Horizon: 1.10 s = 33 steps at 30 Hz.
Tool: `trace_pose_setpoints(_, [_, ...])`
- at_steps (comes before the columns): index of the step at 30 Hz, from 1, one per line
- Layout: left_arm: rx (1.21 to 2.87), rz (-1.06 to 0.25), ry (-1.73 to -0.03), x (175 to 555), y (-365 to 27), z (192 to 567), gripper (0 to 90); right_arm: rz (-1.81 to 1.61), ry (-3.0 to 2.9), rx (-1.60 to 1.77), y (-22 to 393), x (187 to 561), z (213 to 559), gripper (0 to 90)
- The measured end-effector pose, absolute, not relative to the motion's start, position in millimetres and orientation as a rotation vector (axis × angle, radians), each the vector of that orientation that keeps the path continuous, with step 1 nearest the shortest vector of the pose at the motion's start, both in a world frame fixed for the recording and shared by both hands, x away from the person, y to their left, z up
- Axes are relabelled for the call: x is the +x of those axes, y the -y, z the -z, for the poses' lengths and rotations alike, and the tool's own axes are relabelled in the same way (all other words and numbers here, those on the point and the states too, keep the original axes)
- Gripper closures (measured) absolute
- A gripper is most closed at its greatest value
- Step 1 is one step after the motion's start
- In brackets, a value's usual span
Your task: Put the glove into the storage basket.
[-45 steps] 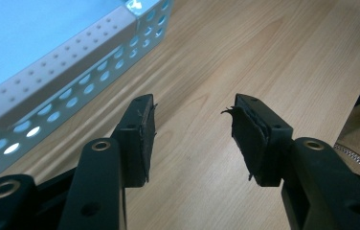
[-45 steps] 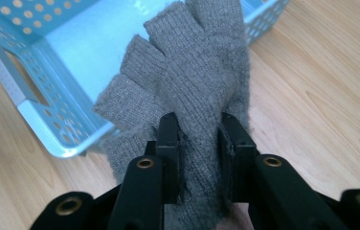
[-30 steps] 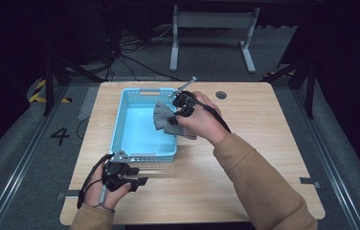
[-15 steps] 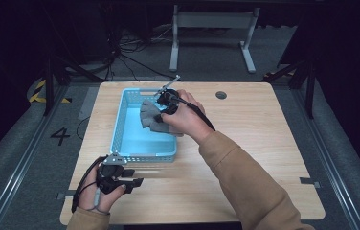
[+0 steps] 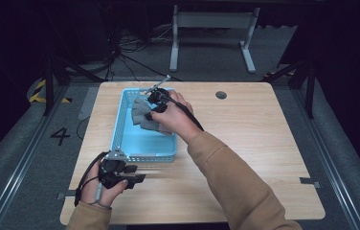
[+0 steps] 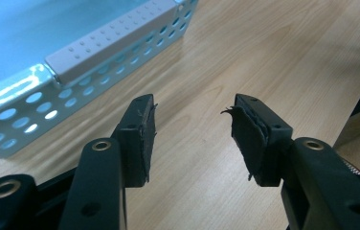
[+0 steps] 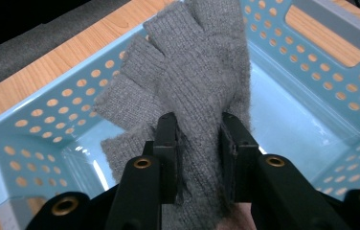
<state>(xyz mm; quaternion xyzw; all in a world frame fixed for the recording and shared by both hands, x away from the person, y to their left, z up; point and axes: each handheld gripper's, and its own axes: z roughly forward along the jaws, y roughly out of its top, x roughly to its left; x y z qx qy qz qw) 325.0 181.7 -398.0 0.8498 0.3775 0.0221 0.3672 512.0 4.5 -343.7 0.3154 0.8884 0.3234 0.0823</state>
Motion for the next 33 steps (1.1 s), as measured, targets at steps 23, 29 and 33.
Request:
trace_pose_setpoints(23, [2.185, -0.047, -0.963, 330.6, -179.4, 399.5, 51.2, -0.852, -2.644, 1.087, -10.9, 531.7, 393.2, 69.1])
trace_pose_setpoints(29, [2.183, -0.044, -0.963, 330.5, -179.9, 399.7, 51.2, -0.804, -2.651, 1.091, -15.1, 531.6, 399.6, 68.8])
trace_pose_setpoints(33, [2.179, -0.045, -0.963, 330.6, -180.8, 399.3, 51.2, -0.786, -2.653, 1.096, -17.3, 532.6, 402.5, 67.4])
